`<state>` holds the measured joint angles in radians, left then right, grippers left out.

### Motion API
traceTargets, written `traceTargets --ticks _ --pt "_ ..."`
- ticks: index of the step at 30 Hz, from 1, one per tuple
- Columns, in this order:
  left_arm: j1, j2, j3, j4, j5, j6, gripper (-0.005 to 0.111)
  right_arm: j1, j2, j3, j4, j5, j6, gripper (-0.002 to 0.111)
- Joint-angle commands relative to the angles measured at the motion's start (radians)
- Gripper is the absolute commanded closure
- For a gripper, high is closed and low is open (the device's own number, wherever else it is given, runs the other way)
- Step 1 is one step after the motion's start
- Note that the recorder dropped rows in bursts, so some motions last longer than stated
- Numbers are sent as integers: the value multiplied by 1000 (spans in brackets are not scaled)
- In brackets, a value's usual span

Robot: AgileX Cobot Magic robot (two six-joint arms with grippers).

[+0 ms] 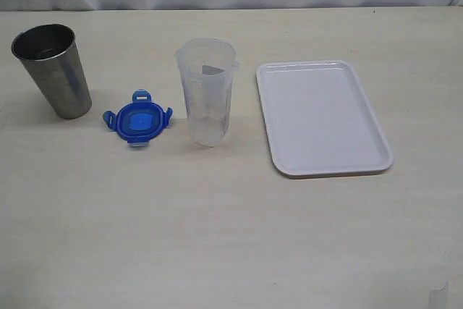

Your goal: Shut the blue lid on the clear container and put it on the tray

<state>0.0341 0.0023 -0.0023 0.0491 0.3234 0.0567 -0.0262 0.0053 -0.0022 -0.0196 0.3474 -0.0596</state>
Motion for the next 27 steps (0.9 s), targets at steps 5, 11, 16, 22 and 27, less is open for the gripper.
traceTargets --ticks 5,11,16,22,27 --pt "1 -2 2 -118 -344 -5 107 -6 -5 2 5 -5 -1 104" --pt "1 -2 2 -118 -613 -21 107 -6 -5 2 5 -5 -1 104" --pt "1 -2 2 -85 -766 -320 107 -6 -5 2 5 -5 -1 104" --pt "1 184 -14 -74 -806 -324 32 -6 -5 2 5 -5 -1 104" --pt "1 511 -14 73 -999 -349 2 -6 -5 2 5 -5 -1 104"
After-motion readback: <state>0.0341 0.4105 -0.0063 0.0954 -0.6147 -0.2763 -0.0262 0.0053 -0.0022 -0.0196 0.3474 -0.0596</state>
